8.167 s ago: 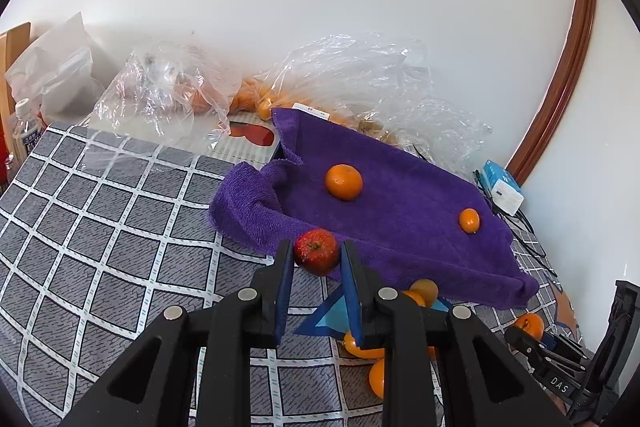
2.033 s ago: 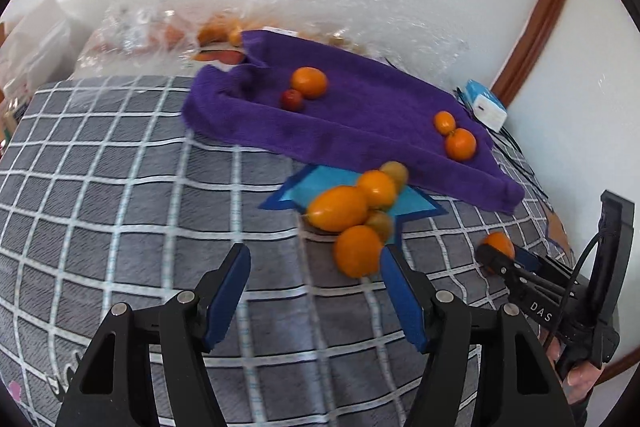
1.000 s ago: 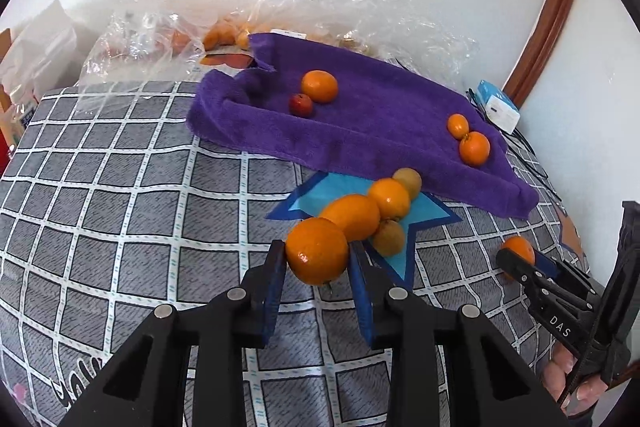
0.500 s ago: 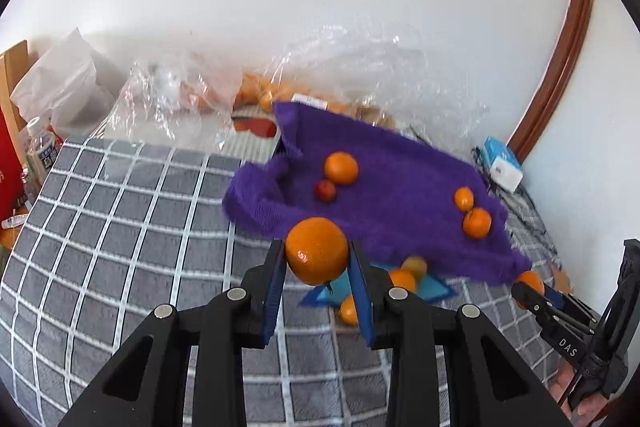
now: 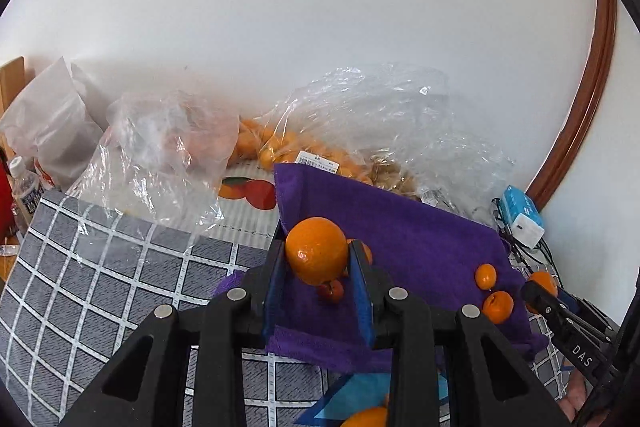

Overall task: Organize fruits
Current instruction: 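Carry both held oranges onto the purple towel and open both tools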

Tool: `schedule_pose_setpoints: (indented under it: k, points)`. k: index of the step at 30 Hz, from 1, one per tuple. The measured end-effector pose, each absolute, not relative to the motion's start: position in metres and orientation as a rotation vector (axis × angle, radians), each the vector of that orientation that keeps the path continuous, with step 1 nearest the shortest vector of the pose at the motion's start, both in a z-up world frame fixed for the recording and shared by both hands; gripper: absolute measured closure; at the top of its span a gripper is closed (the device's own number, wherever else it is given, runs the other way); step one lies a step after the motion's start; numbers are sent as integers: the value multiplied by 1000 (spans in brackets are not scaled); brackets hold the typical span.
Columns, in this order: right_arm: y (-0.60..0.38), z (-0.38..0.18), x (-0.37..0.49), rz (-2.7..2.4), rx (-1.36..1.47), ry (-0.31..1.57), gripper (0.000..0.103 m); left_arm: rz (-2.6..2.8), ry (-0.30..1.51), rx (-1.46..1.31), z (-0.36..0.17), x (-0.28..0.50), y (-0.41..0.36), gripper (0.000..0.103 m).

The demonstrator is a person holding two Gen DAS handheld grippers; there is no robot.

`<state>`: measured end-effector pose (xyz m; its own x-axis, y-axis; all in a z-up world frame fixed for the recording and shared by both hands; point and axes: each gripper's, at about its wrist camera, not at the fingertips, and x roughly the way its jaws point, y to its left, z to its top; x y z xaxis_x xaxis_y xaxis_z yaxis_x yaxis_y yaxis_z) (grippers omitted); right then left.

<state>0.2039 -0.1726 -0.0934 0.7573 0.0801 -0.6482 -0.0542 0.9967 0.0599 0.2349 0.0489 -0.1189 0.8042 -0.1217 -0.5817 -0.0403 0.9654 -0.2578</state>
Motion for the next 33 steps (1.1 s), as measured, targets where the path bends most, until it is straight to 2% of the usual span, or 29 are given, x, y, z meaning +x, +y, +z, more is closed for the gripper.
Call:
schedule_pose_setpoints:
  k: [5, 11, 33]
  points:
    - [-175, -123, 218, 42, 29, 744, 62, -38, 685, -301, -152, 243, 53, 73]
    - [-184, -138, 224, 22, 16, 766, 62, -46, 668, -309, -162, 244, 50, 73]
    - [-168, -145, 219, 114, -38, 765, 61, -82, 696, -343, -180, 252, 53, 73]
